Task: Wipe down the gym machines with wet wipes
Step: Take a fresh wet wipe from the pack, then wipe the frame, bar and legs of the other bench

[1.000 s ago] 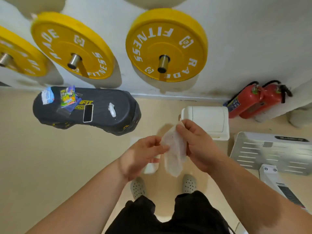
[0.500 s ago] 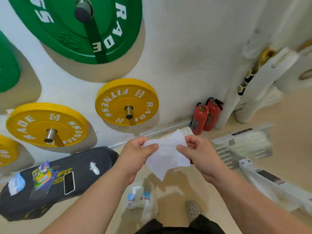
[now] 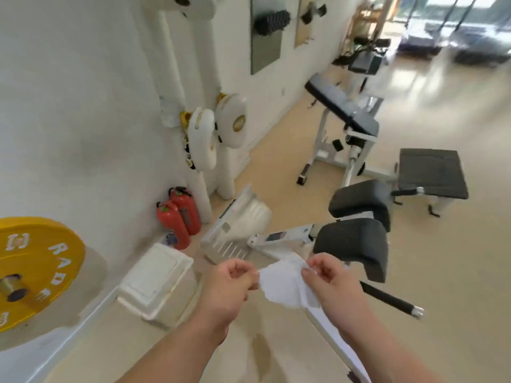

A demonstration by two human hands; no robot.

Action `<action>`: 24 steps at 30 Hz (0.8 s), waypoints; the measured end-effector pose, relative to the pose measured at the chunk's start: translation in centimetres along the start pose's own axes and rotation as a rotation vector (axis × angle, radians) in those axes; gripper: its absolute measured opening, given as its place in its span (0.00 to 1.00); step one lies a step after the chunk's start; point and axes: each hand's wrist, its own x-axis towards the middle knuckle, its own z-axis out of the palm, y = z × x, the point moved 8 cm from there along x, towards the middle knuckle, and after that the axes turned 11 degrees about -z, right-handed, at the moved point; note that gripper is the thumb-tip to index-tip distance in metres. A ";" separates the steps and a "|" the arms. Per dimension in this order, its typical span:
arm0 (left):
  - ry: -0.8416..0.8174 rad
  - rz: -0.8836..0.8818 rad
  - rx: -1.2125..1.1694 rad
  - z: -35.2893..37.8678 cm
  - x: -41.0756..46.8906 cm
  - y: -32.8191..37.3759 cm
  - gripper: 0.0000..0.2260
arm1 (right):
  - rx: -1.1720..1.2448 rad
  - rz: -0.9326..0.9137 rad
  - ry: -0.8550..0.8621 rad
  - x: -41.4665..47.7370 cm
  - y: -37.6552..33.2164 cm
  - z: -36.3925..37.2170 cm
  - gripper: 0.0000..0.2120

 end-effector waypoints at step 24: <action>-0.859 -0.089 0.174 83.7 -10.5 0.5 0.12 | 0.254 0.215 0.524 -13.3 20.7 -69.1 0.09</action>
